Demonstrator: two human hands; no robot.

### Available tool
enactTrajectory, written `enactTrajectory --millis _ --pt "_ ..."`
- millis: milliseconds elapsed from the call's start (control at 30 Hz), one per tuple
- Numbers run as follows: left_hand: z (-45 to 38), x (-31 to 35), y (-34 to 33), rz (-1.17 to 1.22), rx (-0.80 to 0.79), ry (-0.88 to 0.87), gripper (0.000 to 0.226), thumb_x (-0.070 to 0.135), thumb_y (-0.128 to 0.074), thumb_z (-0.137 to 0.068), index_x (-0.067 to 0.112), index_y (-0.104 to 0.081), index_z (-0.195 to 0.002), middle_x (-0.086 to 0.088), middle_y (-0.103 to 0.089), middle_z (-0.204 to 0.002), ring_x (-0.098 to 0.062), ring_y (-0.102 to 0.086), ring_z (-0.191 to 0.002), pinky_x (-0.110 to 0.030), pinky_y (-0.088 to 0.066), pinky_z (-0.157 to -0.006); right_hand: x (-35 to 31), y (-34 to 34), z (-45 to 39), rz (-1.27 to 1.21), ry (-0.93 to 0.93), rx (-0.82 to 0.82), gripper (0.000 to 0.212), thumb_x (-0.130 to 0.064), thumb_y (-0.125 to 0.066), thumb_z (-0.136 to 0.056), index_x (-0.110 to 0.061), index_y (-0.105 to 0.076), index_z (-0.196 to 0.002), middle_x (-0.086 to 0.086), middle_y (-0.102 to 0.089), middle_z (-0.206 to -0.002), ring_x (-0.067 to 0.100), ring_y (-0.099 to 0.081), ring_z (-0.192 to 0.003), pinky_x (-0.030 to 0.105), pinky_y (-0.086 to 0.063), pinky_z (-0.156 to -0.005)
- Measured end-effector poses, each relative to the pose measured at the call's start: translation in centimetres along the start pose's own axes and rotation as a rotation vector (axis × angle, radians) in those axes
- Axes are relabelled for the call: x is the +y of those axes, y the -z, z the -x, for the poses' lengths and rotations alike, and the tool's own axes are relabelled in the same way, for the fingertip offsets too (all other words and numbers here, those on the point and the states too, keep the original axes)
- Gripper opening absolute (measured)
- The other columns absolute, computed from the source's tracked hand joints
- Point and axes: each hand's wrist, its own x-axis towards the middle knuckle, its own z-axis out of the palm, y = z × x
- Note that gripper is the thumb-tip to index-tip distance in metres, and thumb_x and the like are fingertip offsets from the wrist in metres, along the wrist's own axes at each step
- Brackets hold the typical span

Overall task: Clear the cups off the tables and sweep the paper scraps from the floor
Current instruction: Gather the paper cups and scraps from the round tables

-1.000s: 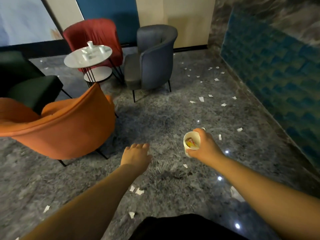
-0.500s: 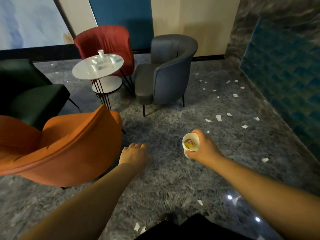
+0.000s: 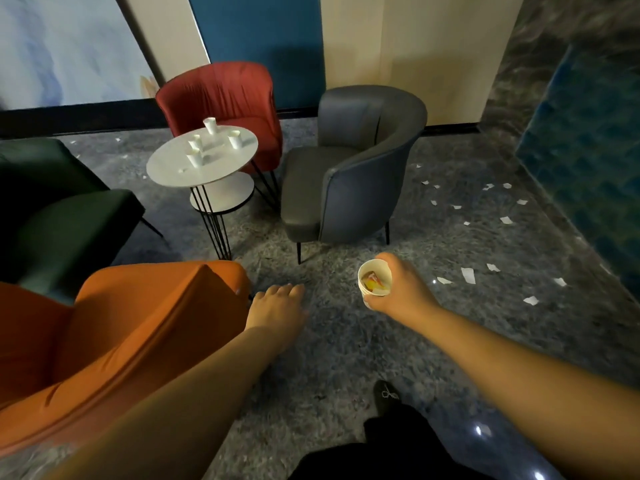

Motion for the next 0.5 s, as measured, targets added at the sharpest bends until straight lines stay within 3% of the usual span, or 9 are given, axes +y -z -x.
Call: enactTrajectory --millis 67,367,500 --pt "-3.5 -0.3 1.0 0.004 0.011 0.037 0.056 0.047 -0.040 -0.100 0.025 -0.028 -0.150 -0.002 -0.035 -0.154 -0.025 -0.030 -0.142 -0.044 -0.029 -0.112 0.3 0.1 -4.4 0.016 0.025 -0.040 0.074 -0.030 -0.084 -0.064 -0.030 -0.044 -0.126 0.004 -0.049 -0.123 0.021 -0.054 -0.101 0.033 -0.049 -0.082" --pt "-14.7 -3.6 5.1 0.081 0.091 0.258 0.053 0.046 -0.044 -0.097 0.029 -0.032 -0.146 0.002 -0.041 -0.149 -0.022 -0.033 -0.139 -0.041 -0.029 -0.109 -2.0 -0.4 -23.0 0.097 0.157 -0.201 0.077 -0.037 -0.082 -0.064 -0.038 -0.037 -0.127 -0.001 -0.041 -0.117 0.014 -0.044 -0.086 0.025 -0.037 -0.069" --pt "-17.4 -5.9 5.2 0.098 0.093 0.345 0.053 0.045 -0.042 -0.099 0.028 -0.030 -0.148 0.002 -0.040 -0.151 -0.023 -0.032 -0.140 -0.041 -0.029 -0.109 -3.9 -2.3 -27.9 0.095 0.195 -0.272 0.076 -0.037 -0.080 -0.066 -0.039 -0.036 -0.128 -0.002 -0.041 -0.117 0.014 -0.044 -0.089 0.024 -0.037 -0.065"
